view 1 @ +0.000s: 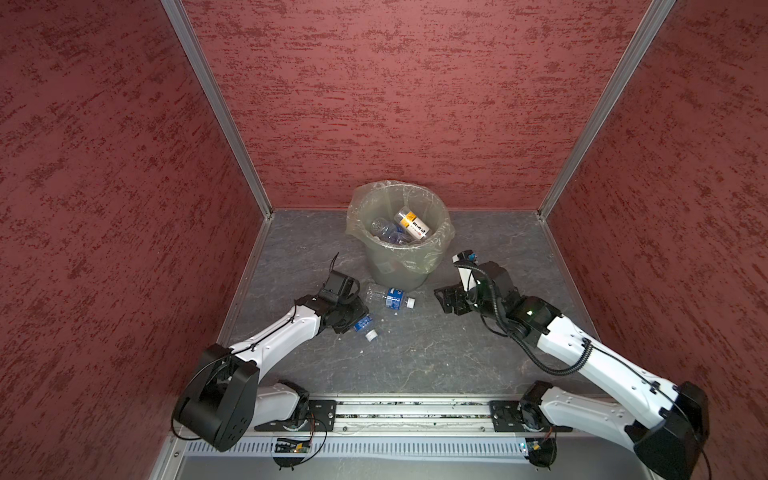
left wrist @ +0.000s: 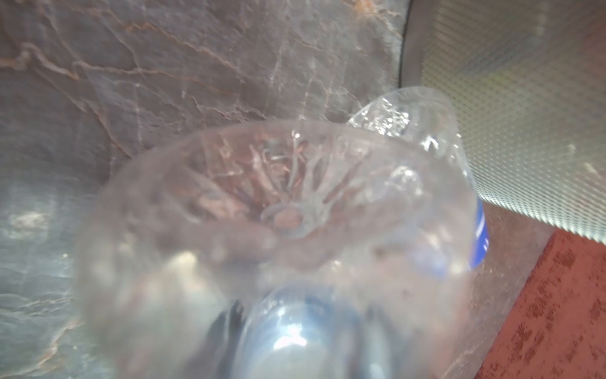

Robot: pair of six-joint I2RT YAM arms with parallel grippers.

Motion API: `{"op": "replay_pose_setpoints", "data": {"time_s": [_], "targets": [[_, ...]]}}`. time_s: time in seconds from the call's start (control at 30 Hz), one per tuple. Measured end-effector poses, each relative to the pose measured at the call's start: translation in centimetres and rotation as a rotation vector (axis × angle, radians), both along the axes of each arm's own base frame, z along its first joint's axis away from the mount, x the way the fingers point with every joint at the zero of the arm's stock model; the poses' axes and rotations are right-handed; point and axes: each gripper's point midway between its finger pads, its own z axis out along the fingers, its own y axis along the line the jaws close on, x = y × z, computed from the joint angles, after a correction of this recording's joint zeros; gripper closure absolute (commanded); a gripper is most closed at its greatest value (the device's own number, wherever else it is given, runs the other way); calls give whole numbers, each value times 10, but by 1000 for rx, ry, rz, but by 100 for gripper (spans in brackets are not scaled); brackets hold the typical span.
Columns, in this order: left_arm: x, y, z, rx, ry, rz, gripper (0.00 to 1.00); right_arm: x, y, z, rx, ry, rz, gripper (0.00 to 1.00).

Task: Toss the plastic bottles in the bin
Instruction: 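Close the left gripper on the blue-labelled bottle nearest it, then lift the blue-labelled bottle with the left gripper up over the bin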

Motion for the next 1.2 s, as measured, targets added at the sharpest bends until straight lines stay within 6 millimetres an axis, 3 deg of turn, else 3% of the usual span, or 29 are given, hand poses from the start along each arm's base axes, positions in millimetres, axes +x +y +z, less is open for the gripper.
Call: {"op": "replay_pose_setpoints", "data": {"time_s": [0.13,0.43,0.93,1.2], "targets": [[-4,2,16,-9,-81,-36,50,-6,2,-9,-14,14,15,11],[-21,6,57,-19,-310,-110,49,-8,10,-9,-15,2,32,11],[-61,15,105,1,-568,-190,47,-7,13,-10,-34,-12,27,12],[-78,19,118,6,-663,-214,47,-5,14,-14,-45,-10,20,12]]}}
